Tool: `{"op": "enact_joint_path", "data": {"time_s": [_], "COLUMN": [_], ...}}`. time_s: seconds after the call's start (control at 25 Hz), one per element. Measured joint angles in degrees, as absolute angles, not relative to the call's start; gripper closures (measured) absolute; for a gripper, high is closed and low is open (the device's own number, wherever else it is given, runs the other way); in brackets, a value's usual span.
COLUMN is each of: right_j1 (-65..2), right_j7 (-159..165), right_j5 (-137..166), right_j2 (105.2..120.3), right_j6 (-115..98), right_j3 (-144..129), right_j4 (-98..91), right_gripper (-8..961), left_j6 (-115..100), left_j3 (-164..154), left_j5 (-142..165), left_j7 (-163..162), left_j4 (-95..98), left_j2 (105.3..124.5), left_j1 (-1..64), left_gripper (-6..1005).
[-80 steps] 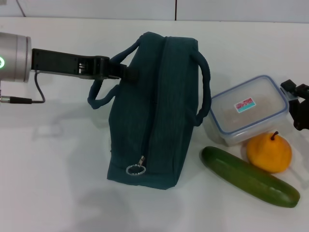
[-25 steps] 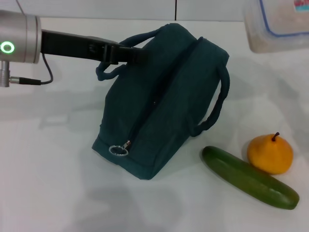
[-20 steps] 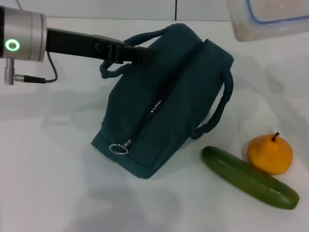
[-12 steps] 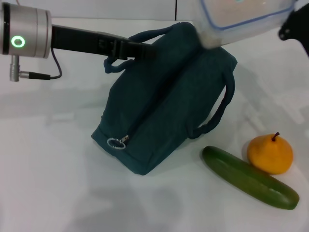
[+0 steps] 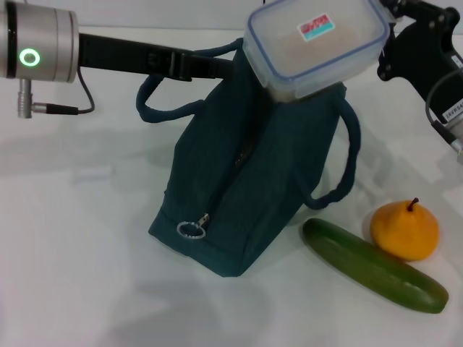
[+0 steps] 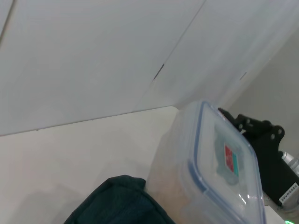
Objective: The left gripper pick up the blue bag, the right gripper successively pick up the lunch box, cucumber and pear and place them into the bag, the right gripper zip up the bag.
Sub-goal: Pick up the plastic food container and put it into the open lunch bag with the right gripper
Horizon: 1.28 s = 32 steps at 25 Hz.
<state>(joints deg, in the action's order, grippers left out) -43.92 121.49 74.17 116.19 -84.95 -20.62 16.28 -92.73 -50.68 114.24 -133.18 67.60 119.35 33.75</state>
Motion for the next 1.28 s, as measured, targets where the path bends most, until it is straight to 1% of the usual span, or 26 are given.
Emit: {"op": "enact_joint_path", "data": {"time_s": [0.2, 0.36, 0.56, 0.76, 0.96, 1.28], "right_j1": [-42.85, -42.66, -42.60, -41.45, -41.01, -40.05], "right_j7": [121.47, 121.46, 121.46, 121.46, 121.46, 121.37], "right_j5": [74.80, 74.82, 74.82, 74.80, 74.79, 75.24], "right_j2": [116.19, 116.19, 116.19, 116.19, 116.19, 116.19], "right_j6": [-83.72, -84.09, -84.49, -85.35, -86.33, -87.01], "right_j3": [-20.63, -20.65, -20.65, -20.65, -20.66, -20.65], "right_j4": [16.13, 15.83, 15.75, 15.36, 15.15, 15.11], "right_gripper": [841, 840, 839, 837, 836, 834], "left_j6": [-92.64, -92.64, -92.83, -93.23, -95.59, -95.37], "left_j3": [-50.76, -52.26, -52.55, -52.61, -52.68, -53.50], "left_j5": [114.31, 116.02, 119.04, 119.17, 119.00, 124.00], "left_j7": [-133.50, -135.24, -137.32, -138.58, -139.72, -139.40], "left_j4": [67.32, 67.32, 67.66, 67.83, 67.94, 69.48], "left_j2": [119.27, 118.65, 118.45, 117.98, 117.35, 117.49], "left_j1": [33.76, 34.42, 35.57, 36.29, 37.72, 39.01], "left_gripper": [915, 916, 915, 889, 667, 568]}}
